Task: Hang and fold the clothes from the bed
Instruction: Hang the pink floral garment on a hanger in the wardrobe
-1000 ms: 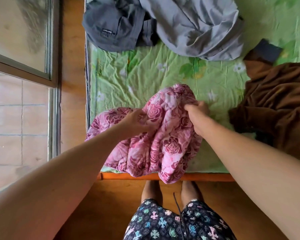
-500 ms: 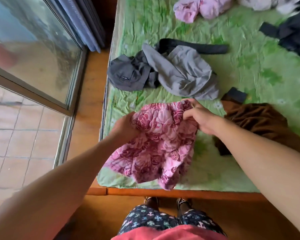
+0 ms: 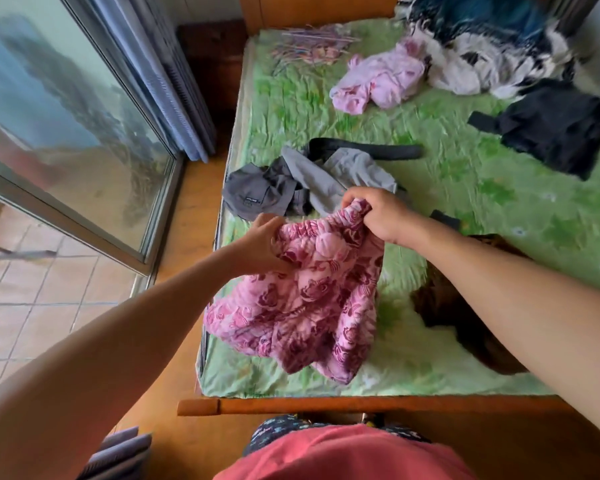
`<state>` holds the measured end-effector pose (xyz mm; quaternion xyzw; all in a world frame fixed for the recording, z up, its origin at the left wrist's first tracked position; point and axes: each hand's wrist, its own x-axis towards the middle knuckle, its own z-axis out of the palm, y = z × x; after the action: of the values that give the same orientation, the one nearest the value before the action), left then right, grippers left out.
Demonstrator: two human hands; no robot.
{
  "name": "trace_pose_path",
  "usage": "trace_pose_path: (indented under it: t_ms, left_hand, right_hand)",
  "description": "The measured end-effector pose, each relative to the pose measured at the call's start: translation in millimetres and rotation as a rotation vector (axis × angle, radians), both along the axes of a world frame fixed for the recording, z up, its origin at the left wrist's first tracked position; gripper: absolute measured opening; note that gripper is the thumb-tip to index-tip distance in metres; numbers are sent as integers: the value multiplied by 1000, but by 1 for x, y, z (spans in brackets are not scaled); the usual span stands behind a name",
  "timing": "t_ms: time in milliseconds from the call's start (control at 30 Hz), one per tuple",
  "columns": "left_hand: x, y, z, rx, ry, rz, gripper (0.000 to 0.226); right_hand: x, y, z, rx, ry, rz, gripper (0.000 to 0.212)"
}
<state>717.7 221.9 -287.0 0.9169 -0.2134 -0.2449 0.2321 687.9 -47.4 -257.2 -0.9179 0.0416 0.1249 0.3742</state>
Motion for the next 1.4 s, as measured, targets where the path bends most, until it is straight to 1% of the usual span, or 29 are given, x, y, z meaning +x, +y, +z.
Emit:
trace_pose_path:
  t_ms: [100,167,200,267,300,333,367,433,500,533,567,600,633,667,700,733,800,867,933,1033,1133,1200,1267,1300,1367,1400]
  left_hand:
    - [0,2,12,107,-213,-193,106]
    - [2,8,26,172,-270,-253,101]
    - [3,11,34,194,-274,-276,91]
    - [3,17,51,240,-247,-309,67]
    - [3,21,59,275,-234,-331,57]
    - [4,25,68,316,-250,-361,52]
    - [5,29,76,351,-285,-391,50]
    - [12,41,94,436,-394,-442,55]
    - [22,50,114,531,-520,-484,58]
    - [27,53,122,560,-577,-514,55]
    - [30,53,129,571,-635,-539,51]
    - [33,50,137,564,-667,-547,45]
    - [33,46,145,531,-671,-537,41]
    - [35,44,152,496,-663,-515,38]
    - [37,42,158,472,-667,-491,36]
    - [39,40,163,472,-677,-475,35]
    - [46,44,172,496,-682,-443,34]
    - [52,53,181,501,-661,-417,36]
    - [59,62,188,490,-640,-427,38]
    - [65,69,207,451,-651,-444,40]
    - [68,67,242,410,-740,-431,28]
    - [74,65,274,380,-840,-400,29]
    - [82,60,311,308,-970,-384,39]
    - [83,57,331,279,-990,-367,48]
    - [82,45,370,268,-952,-312,72]
    - [79,37,387,267,-936,-286,80]
  right_hand:
    - [-7,-2,12,-48,2,2,57]
    - [-9,-6,26,-89,10,32,54]
    - [-11,-10,34,-137,12,56,49]
    - [-15,-16,52,-298,-2,134,36]
    - [-18,-21,60,-390,-14,177,29]
    - [-20,-25,68,-482,-11,211,27]
    - [-23,-28,77,-572,1,243,29]
    - [-26,-33,92,-730,29,274,40]
    - [-26,-33,103,-841,18,290,44]
    - [-25,-31,109,-870,-12,292,44]
    - [-23,-26,113,-890,-31,294,45]
    - [-22,-21,117,-906,-47,304,53]
    - [-21,-14,120,-921,-53,312,63]
    - [-21,-7,122,-932,-68,318,67]
    - [-21,-2,124,-920,-92,315,62]
    - [-20,2,127,-868,-112,298,53]
    - [-18,3,135,-717,-137,250,35]
    - [-16,-3,148,-631,-152,219,27]
    - [-14,-11,161,-639,-166,194,26]
    - [-12,-24,184,-733,-205,181,35]
    - [-10,-40,217,-848,-279,165,37]
    - [-9,-52,246,-908,-351,151,35]
    - [-9,-65,280,-936,-413,94,36]
    - [-11,-70,299,-951,-432,63,36]
    - [-13,-81,336,-985,-467,3,33]
    - [-15,-86,354,-967,-502,-29,31]
